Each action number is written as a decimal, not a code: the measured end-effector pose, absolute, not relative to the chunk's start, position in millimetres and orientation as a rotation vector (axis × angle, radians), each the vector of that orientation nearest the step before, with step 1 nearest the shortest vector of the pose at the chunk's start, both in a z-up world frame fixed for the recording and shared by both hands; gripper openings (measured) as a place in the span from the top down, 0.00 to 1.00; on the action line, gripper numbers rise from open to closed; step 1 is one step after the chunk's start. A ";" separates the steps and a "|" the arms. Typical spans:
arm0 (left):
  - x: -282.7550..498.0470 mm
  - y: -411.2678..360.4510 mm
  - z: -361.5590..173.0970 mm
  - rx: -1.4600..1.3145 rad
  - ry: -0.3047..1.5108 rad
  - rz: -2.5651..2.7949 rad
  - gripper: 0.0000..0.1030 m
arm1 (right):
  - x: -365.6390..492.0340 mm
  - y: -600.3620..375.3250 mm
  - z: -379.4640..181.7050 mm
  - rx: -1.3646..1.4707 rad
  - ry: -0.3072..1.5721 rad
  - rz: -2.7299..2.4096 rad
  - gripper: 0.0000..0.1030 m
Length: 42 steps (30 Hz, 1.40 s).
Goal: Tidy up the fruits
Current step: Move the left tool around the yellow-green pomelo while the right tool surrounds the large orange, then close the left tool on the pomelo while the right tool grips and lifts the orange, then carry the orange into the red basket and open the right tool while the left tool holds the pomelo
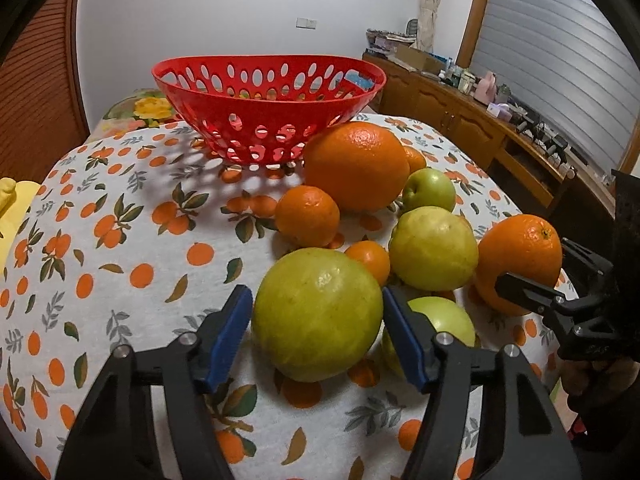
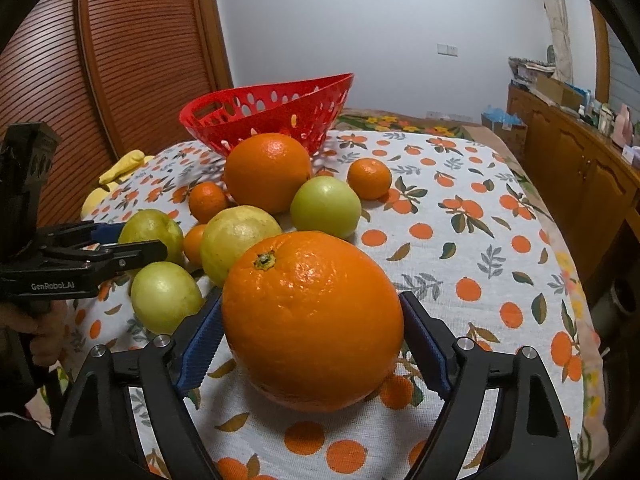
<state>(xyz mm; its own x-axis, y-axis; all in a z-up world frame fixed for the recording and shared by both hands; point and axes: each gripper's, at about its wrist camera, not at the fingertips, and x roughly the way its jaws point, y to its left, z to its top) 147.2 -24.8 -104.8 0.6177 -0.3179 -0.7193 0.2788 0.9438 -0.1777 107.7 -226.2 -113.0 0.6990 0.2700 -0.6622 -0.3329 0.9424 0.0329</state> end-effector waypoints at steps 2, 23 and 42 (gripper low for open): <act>148.1 -24.4 -105.3 -0.054 0.841 -0.344 0.35 | 108.1 -225.8 -114.2 -0.097 0.727 0.335 0.17; 146.6 -9.5 -95.5 -0.086 0.808 -0.319 0.36 | 108.8 -232.7 -107.6 -0.096 0.712 0.362 0.21; 158.0 7.9 -43.1 -0.084 0.691 -0.293 0.37 | 142.5 -215.6 -39.3 -0.090 0.589 0.458 0.21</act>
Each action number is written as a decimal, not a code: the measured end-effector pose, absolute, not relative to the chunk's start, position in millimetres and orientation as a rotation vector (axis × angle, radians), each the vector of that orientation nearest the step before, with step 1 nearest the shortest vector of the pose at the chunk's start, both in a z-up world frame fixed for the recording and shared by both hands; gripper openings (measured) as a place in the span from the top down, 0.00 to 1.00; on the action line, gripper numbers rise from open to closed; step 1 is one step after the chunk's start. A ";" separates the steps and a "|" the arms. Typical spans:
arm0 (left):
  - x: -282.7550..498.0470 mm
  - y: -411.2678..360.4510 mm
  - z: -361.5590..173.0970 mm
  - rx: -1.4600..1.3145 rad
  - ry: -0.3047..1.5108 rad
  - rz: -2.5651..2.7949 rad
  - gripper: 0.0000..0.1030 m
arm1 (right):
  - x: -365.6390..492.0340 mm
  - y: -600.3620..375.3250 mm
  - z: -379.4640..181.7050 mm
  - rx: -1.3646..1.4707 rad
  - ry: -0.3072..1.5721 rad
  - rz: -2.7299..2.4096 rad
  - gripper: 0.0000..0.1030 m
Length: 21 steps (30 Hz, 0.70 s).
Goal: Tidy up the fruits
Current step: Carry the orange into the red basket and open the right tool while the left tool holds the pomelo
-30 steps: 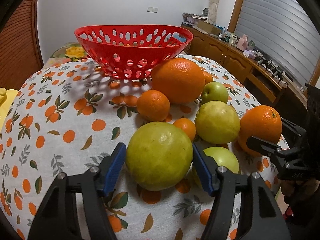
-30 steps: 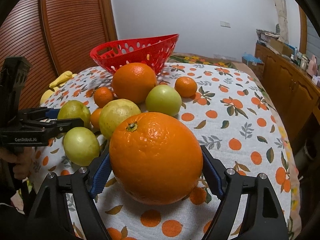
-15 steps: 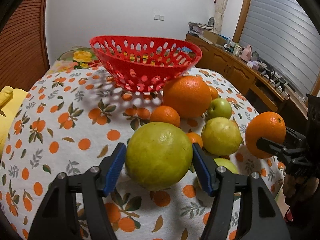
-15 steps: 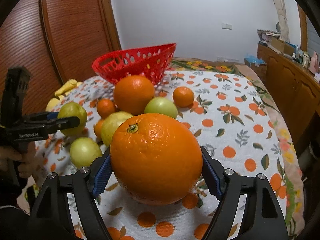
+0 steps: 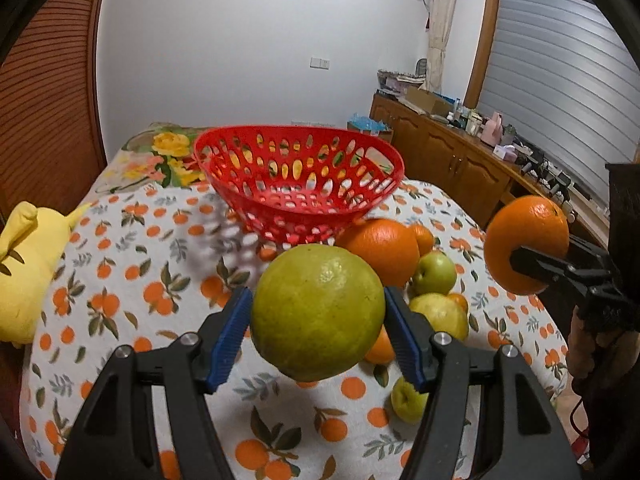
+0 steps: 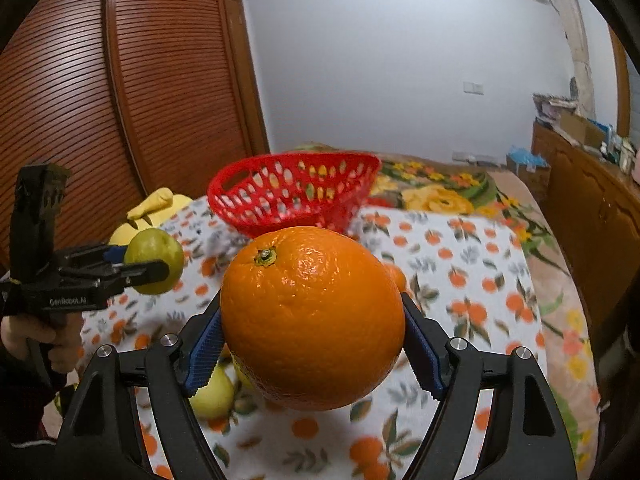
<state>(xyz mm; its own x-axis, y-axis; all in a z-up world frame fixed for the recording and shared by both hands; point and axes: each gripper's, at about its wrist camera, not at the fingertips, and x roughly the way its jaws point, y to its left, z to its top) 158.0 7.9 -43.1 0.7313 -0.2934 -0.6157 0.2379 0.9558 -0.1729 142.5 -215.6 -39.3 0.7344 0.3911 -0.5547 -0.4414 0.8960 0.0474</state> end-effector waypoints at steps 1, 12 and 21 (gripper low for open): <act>159.8 8.7 -40.5 -0.082 0.687 -0.292 0.37 | 146.9 -212.2 -35.8 -0.092 0.584 0.465 0.21; 174.7 18.4 -24.5 -0.067 0.664 -0.271 0.37 | 188.8 -183.9 -13.1 -0.105 0.573 0.522 0.21; 191.4 33.3 -13.3 -0.062 0.648 -0.248 0.37 | 221.3 -155.5 -7.2 -0.141 0.591 0.565 0.21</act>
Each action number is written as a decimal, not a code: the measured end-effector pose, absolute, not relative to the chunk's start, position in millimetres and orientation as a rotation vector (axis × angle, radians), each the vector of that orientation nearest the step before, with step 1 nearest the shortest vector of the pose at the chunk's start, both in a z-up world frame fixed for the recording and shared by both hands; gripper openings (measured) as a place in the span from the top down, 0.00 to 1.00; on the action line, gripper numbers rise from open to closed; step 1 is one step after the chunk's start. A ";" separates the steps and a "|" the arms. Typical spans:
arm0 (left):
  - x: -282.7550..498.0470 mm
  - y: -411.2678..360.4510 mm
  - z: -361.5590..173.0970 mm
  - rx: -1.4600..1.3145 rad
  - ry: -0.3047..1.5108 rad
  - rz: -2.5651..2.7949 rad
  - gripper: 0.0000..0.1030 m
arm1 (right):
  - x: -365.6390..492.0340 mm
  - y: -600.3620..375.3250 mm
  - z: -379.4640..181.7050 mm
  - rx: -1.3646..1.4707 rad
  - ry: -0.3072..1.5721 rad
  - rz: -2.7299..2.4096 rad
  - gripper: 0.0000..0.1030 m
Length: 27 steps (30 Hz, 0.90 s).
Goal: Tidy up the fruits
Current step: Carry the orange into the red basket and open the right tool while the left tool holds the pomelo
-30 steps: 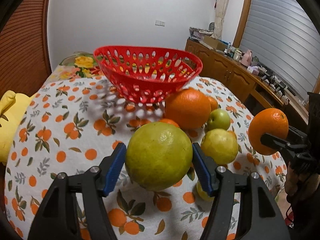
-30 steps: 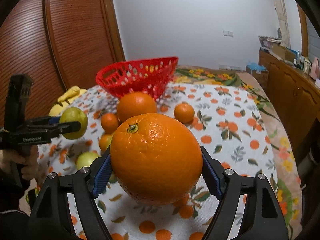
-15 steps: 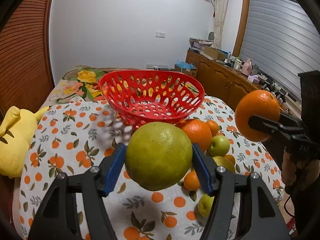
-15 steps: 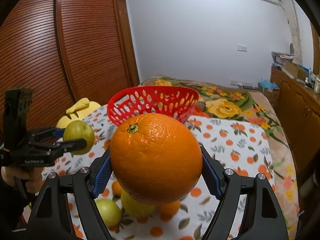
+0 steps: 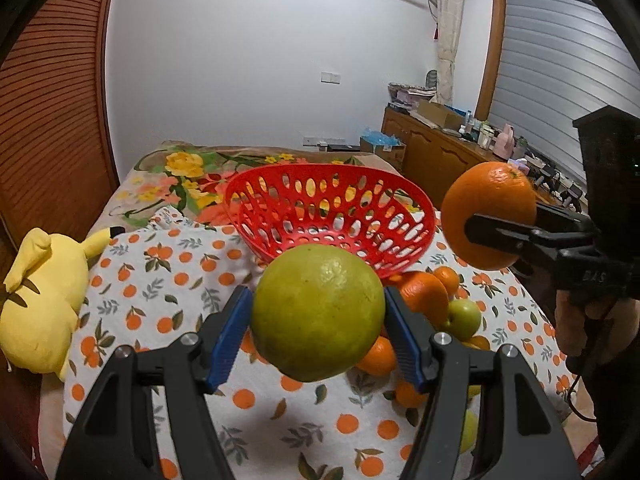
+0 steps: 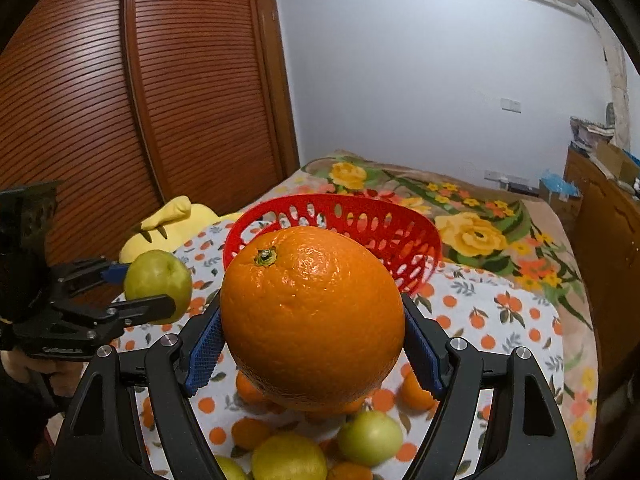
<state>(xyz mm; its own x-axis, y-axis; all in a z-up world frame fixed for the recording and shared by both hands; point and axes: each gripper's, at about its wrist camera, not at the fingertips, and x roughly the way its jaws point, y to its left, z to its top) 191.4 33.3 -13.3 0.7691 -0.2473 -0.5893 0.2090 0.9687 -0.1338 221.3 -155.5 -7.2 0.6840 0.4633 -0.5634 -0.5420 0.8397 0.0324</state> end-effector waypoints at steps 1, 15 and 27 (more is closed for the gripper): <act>192.3 34.9 -12.2 -0.060 0.646 -0.246 0.37 | 224.6 -153.3 -7.7 -0.141 0.596 0.568 0.21; 206.6 51.3 -13.0 -0.065 0.648 -0.231 0.37 | 286.0 -117.6 -32.2 -0.244 0.709 0.538 0.21; 215.6 53.4 -9.8 -0.070 0.640 -0.239 0.37 | 318.1 -98.0 -64.1 -0.341 0.850 0.536 0.21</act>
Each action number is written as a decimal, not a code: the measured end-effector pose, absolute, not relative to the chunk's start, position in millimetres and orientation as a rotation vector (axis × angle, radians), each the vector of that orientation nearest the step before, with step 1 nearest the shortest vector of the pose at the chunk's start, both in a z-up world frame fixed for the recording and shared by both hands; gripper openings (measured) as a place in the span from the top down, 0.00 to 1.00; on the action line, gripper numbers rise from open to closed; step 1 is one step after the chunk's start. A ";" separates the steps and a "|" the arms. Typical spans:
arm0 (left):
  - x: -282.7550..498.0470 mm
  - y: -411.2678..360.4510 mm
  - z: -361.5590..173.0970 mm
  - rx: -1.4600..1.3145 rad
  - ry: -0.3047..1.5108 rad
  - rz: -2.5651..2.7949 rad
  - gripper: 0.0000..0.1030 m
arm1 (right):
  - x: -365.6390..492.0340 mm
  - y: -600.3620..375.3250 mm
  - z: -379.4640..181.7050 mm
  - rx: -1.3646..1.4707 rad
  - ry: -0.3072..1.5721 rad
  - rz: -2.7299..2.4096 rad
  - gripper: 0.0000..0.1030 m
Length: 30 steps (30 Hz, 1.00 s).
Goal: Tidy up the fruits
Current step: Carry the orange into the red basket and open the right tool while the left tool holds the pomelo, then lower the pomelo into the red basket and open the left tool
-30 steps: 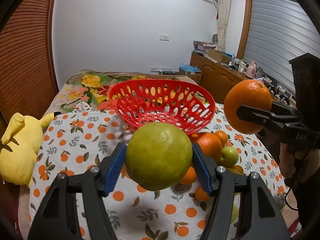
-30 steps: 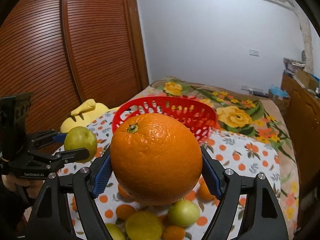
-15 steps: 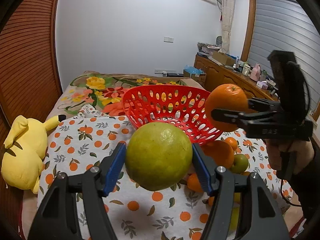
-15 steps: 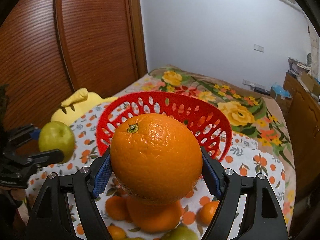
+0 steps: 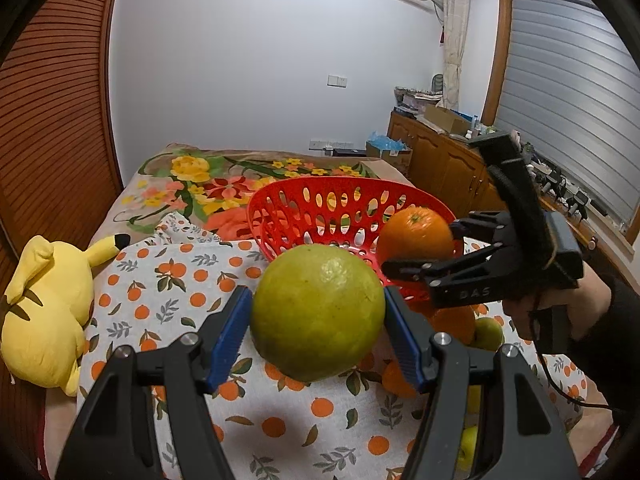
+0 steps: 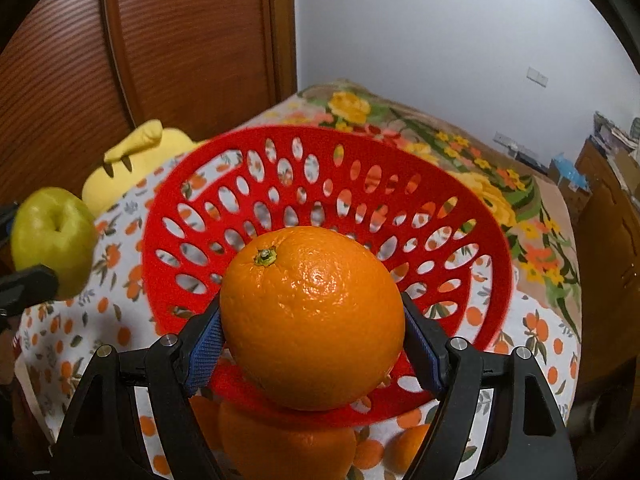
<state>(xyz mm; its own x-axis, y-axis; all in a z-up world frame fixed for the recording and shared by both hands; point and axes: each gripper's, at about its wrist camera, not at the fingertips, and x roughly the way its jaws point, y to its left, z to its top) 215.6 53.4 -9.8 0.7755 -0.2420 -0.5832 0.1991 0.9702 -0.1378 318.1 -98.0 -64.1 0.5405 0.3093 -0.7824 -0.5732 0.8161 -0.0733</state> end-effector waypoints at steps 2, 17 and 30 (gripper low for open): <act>216.6 53.8 -10.1 -0.070 0.642 -0.239 0.37 | 322.5 -95.5 -68.4 -0.358 0.869 0.532 0.21; 224.8 55.8 -14.2 -0.072 0.649 -0.240 0.37 | 338.8 -88.0 -79.3 -0.452 0.943 0.488 0.21; 226.0 55.4 -16.1 -0.077 0.651 -0.242 0.37 | 343.3 -97.9 -65.4 -0.400 0.904 0.477 0.19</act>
<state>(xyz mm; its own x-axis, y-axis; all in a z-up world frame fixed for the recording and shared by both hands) 226.0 55.4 -16.1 0.7687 -0.2470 -0.5900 0.1991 0.9690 -0.1462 343.3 -97.9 -65.4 0.5283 0.2236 -0.8191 -0.5498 0.8252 -0.1294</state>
